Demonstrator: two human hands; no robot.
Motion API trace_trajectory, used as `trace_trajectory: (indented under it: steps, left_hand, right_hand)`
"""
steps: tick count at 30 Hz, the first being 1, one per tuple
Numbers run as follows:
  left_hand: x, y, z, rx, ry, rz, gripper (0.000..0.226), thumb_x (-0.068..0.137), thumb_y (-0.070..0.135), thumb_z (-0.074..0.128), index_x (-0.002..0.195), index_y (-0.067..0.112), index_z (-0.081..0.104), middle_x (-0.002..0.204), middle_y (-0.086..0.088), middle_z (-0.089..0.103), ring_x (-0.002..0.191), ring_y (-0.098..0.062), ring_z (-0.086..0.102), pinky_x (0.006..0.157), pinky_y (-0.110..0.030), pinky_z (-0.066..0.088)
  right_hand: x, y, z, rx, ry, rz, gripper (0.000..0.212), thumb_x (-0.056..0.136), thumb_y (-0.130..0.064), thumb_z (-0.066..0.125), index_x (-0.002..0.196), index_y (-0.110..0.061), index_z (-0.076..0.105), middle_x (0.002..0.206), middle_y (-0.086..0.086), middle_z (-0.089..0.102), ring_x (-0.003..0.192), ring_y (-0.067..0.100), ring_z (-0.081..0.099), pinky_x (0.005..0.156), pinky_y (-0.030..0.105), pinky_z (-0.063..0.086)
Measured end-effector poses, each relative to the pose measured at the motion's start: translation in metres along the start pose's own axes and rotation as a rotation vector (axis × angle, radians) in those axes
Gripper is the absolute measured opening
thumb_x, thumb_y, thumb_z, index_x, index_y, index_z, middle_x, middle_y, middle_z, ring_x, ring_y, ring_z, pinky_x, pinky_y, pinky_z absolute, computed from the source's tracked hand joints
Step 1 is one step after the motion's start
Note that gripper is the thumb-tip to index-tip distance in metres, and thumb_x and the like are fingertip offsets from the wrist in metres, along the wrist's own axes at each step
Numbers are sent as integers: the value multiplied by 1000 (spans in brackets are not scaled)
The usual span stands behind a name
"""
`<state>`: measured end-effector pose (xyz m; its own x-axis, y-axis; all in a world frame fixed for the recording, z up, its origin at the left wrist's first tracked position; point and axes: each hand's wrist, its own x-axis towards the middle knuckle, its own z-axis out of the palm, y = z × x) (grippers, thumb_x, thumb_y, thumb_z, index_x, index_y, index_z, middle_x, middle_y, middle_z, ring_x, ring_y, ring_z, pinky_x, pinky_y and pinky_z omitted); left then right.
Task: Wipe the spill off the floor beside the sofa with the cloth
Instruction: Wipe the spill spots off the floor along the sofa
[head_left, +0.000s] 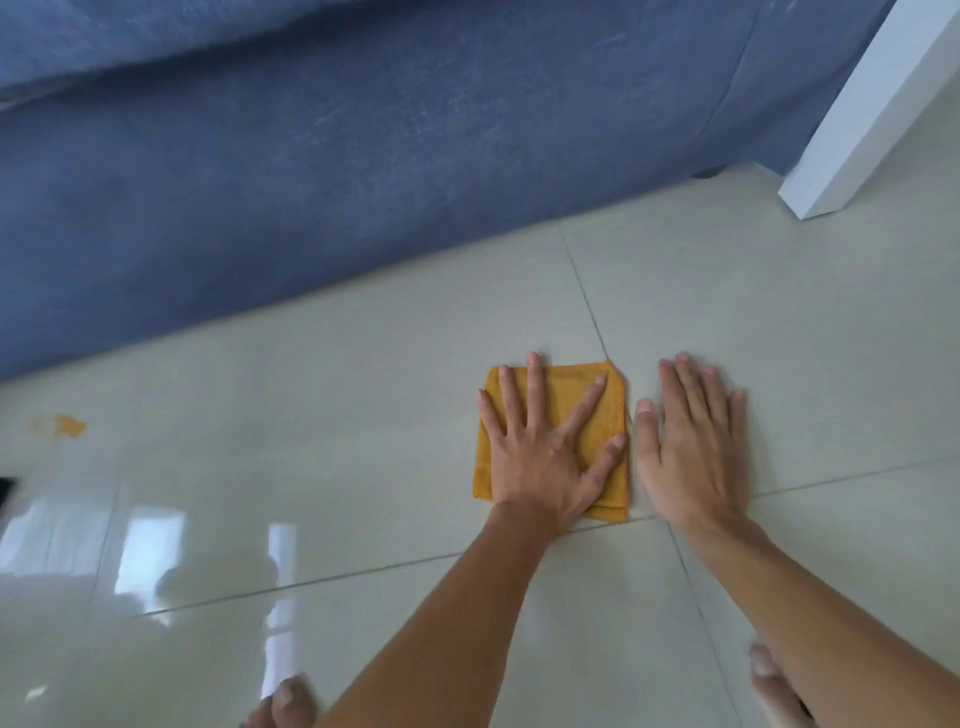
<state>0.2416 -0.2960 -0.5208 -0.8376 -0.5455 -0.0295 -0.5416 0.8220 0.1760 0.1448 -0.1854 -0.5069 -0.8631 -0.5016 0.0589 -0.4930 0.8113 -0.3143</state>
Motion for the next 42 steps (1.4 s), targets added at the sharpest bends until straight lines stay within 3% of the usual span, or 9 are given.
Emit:
trace_trajectory:
  steps: [10,16,20,22,24,26,31,35,42]
  left_hand:
    - [-76,-115,-17,66,-3,-264,68,84,82,9,148,61,-1,167,-11,-4,150,-43,-3,117,-66,4]
    - [-51,-117,-23,39,-58,-355,71,82,84,4,147,59,-6,166,-13,-10,149,-44,-9,117,-66,-3]
    - [-38,-123,-35,-46,-217,-327,72,80,83,1,148,59,-7,165,-9,-19,149,-38,-19,116,-62,-12]
    - [-38,-134,-47,-166,-174,-331,66,89,74,10,151,54,9,167,-7,-3,152,-33,-8,120,-57,-1]
    - [-38,-151,-59,-179,-38,-324,57,98,54,30,153,40,26,164,-7,22,150,-32,14,117,-54,23]
    - [-34,-168,-66,-108,-24,-292,59,98,39,42,154,25,28,159,-7,33,145,-33,25,113,-52,32]
    - [-51,-154,-45,56,-144,-57,68,98,54,17,158,27,0,167,-8,-8,153,-30,-6,123,-51,4]
    - [-56,-117,-25,73,-87,-146,66,92,64,3,155,44,-4,166,-8,-11,152,-34,-5,121,-57,-4]
    - [-20,-70,-15,69,-47,-76,66,91,70,7,153,50,-3,167,-11,-5,151,-40,-1,118,-64,1]
  right_hand:
    - [-52,-54,14,-95,-108,-127,66,95,-41,18,149,-7,36,160,11,29,150,30,23,122,56,14]
    - [-45,-68,13,-79,-118,-172,60,98,-38,27,150,-10,33,161,7,29,151,26,19,124,50,8]
    - [-44,-87,13,-21,-162,-229,56,100,-34,34,151,-11,31,161,6,28,151,24,18,125,49,8]
    - [-42,-98,15,11,-208,-277,56,100,-33,32,152,-11,29,162,6,25,152,24,15,125,48,6]
    - [-37,-109,17,21,-242,-329,56,101,-32,31,153,-12,27,163,6,24,152,24,14,125,47,7]
    - [-30,-122,19,15,-259,-368,56,102,-33,30,153,-12,25,163,5,22,152,24,13,125,47,8]
    - [-22,-153,19,77,-239,-335,55,100,-32,32,152,-13,28,163,5,24,151,25,16,124,47,10]
    - [-23,-113,11,30,-184,-156,56,99,-34,32,152,-14,29,162,5,25,151,25,18,124,49,11]
    - [-26,41,-16,-168,-53,108,61,97,-38,21,151,-11,32,161,8,28,149,27,23,122,52,15]
